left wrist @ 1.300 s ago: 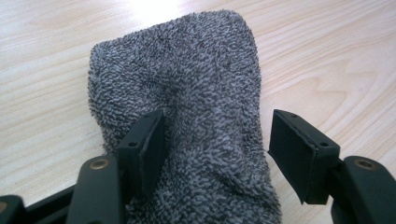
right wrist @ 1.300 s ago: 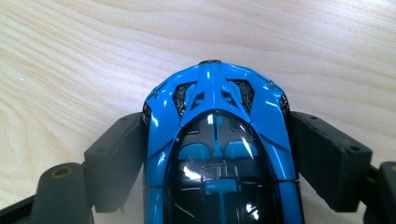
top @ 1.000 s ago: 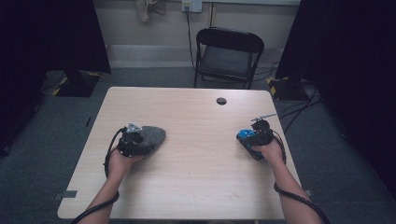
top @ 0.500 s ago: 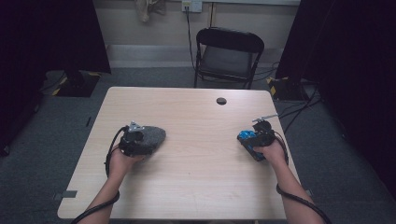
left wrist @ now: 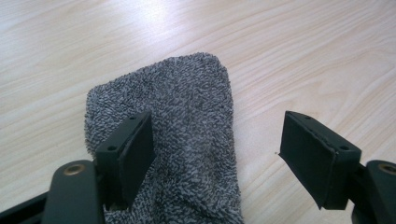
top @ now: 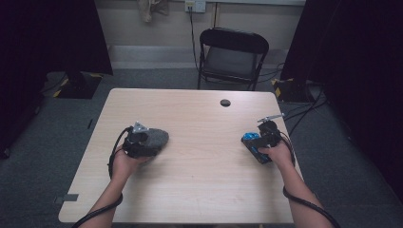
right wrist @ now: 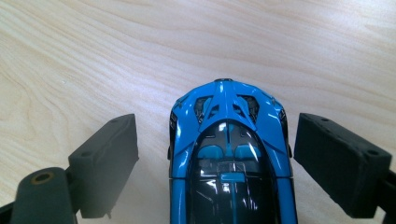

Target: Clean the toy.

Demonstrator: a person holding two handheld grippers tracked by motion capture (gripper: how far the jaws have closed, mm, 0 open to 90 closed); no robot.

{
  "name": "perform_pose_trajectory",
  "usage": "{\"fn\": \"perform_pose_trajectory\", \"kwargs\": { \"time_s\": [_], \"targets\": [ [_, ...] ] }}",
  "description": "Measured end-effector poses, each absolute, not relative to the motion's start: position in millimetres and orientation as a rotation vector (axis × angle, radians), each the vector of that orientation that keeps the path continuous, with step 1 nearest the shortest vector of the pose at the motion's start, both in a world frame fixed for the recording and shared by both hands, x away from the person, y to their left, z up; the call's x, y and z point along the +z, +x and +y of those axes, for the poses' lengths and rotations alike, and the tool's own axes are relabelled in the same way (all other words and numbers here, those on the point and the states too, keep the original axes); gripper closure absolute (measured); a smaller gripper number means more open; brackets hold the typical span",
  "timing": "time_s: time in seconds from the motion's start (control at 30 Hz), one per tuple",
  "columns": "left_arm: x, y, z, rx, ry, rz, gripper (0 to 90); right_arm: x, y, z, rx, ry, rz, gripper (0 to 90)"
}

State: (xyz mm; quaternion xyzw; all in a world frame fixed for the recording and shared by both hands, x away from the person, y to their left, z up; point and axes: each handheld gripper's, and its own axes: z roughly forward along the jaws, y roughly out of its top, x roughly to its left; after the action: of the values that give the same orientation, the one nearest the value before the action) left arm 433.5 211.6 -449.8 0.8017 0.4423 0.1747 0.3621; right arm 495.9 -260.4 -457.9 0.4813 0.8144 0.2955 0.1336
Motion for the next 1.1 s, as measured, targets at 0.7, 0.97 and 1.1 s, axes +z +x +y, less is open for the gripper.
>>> {"fn": "perform_pose_trajectory", "kwargs": {
  "time_s": [0.7, 0.97, 1.1],
  "targets": [
    [-439.3, 429.7, 212.7, 0.418, 2.036, 1.138, 15.5, -445.6, 486.9, -242.0, 0.89, 1.306, 2.419, 13.2],
    [-436.1, 426.1, 208.8, 0.407, 2.038, 1.137, 15.0, -441.4, 483.7, -236.0, 0.922, 1.285, 2.422, 13.2],
    [-435.1, 424.0, 202.4, 0.399, 2.054, 1.121, 15.2, -441.3, 480.6, -231.8, 0.939, 1.276, 2.425, 13.2]
  ]
}}
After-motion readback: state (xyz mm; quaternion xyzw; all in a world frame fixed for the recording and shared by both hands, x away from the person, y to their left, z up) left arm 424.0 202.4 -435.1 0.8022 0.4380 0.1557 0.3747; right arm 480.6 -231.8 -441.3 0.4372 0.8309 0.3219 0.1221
